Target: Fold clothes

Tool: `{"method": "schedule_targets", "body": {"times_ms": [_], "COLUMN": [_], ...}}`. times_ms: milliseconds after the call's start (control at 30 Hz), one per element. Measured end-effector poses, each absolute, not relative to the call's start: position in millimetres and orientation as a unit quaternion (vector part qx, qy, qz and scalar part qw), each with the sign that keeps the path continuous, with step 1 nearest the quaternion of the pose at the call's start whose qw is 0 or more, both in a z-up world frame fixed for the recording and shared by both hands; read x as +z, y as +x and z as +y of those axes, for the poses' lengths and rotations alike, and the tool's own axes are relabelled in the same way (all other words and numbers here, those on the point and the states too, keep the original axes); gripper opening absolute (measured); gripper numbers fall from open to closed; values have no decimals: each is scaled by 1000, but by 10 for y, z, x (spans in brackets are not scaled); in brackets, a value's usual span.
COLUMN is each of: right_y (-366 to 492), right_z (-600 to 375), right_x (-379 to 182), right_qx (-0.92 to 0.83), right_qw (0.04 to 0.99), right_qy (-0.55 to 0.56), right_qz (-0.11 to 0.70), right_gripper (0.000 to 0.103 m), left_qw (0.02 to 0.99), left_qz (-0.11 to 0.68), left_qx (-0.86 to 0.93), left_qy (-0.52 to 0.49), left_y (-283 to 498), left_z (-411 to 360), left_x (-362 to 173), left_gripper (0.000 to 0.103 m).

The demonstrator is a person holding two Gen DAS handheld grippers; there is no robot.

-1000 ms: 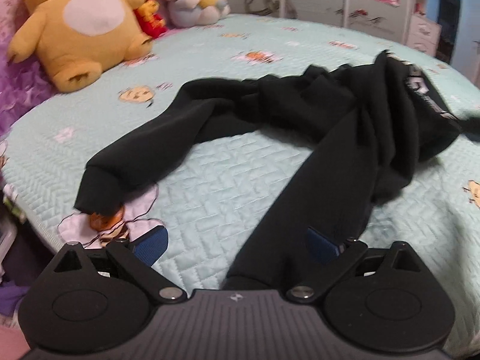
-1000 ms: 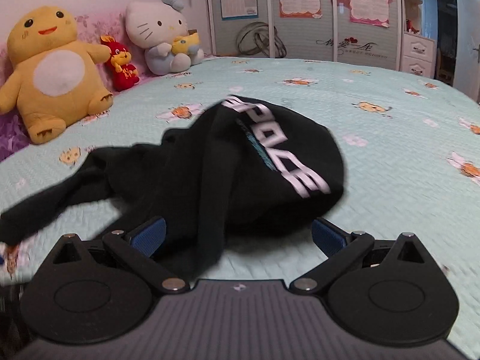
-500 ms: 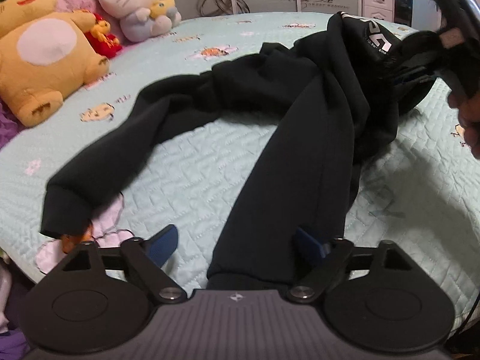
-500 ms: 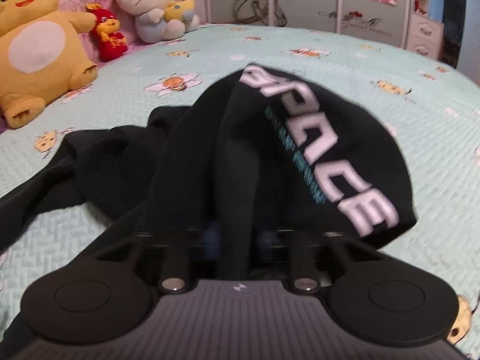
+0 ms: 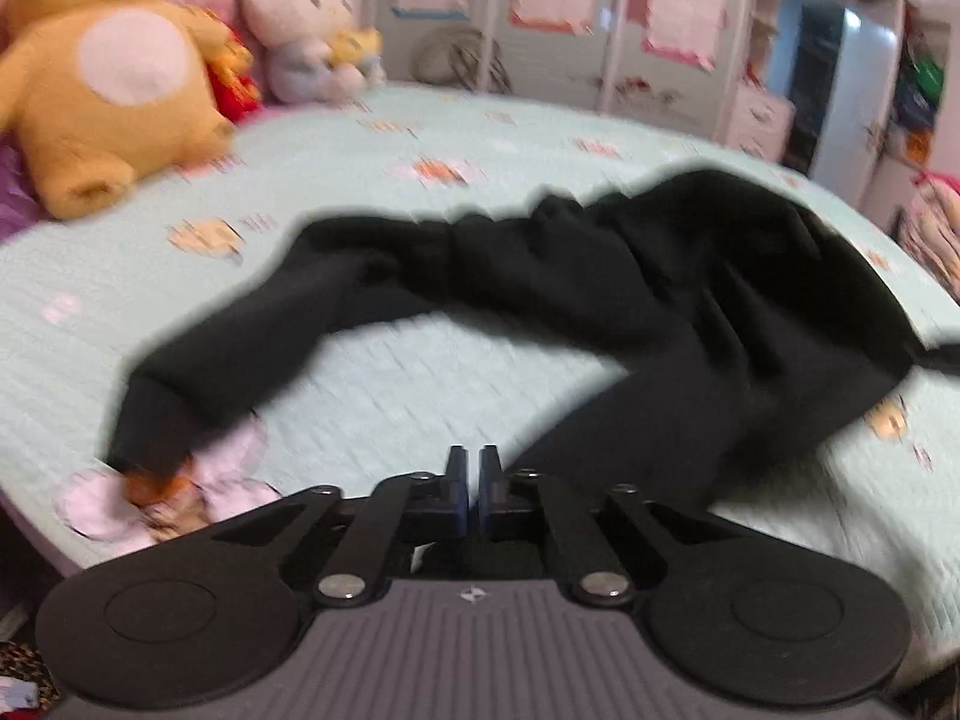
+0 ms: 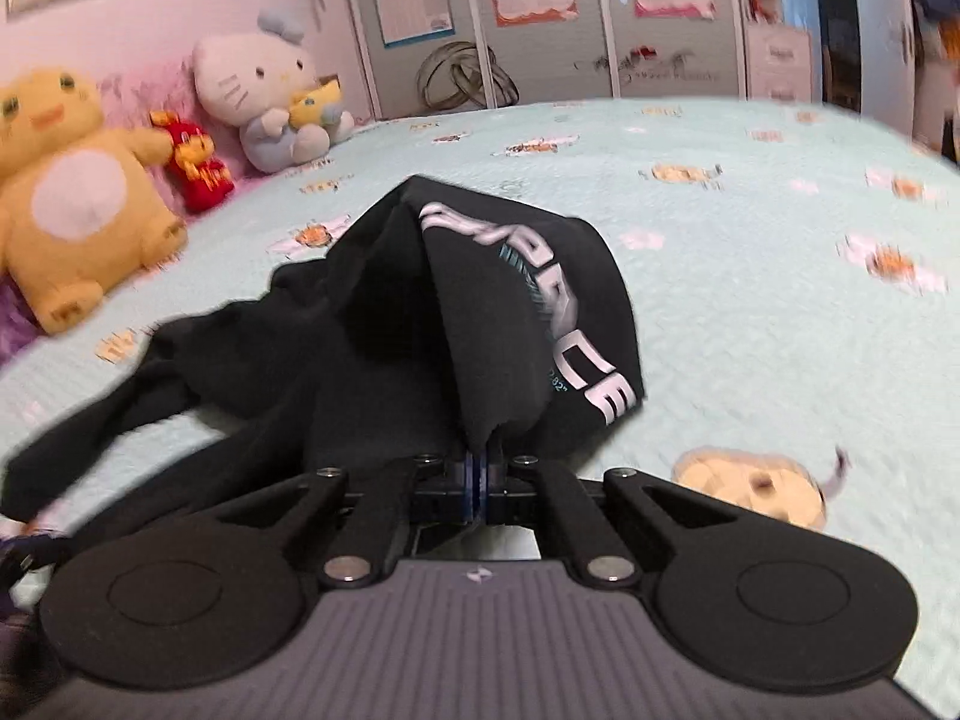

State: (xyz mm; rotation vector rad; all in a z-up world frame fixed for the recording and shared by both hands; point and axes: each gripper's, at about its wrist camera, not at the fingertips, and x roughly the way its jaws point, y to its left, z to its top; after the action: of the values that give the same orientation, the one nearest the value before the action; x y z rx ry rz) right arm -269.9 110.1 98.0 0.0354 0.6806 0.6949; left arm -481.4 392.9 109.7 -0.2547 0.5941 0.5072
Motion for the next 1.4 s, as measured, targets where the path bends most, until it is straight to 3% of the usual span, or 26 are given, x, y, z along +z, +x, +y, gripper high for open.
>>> {"method": "schedule_targets", "body": {"times_ms": [233,267,333,367,400,567,767,800,833,867,900,1167,1300,1400], "right_y": [-3149,-3217,-3341,-3382,-3401,-3362,-3206,-3216,-3231,-3240,-3248,-3214,-3155,-3129], "right_z": [782,822,923,967,987,897,825,844,869,898,929,1071,1060,1037], "right_x": [1074,1048,973,917,864,754,732,719,704,701,700,805,924,1067], "right_qx": [425,439,460,462,460,438,410,409,409,409,410,419,430,439], "right_qw": [831,821,803,800,798,802,806,806,806,806,805,807,801,805], "right_qy": [28,16,-14,-30,-35,-13,24,23,19,15,11,14,45,50], "right_qz": [358,365,378,381,387,406,426,427,427,428,428,415,414,395], "right_gripper": [0,0,0,0,0,0,5,5,6,6,6,8,39,50], "left_qw": [925,926,925,922,920,914,909,907,905,904,905,924,915,895], "left_qz": [264,271,296,310,320,351,375,379,382,382,379,302,265,233], "left_qx": [250,238,220,215,212,203,181,183,186,190,194,234,304,381], "left_qy": [-115,-110,-95,-86,-74,-4,28,27,23,17,6,-27,-2,1], "left_y": [-4847,-4821,-4739,-4701,-4677,-4568,-4433,-4404,-4379,-4358,-4348,-4337,-4124,-3976], "left_z": [4051,4026,3939,3887,3829,3605,3563,3571,3584,3609,3651,3927,4245,4648], "left_x": [1374,1359,1271,1213,1149,864,606,568,543,534,549,943,1241,1496], "left_gripper": [2,6,28,51,66,70,69,64,53,17,8,6,6,6]}}
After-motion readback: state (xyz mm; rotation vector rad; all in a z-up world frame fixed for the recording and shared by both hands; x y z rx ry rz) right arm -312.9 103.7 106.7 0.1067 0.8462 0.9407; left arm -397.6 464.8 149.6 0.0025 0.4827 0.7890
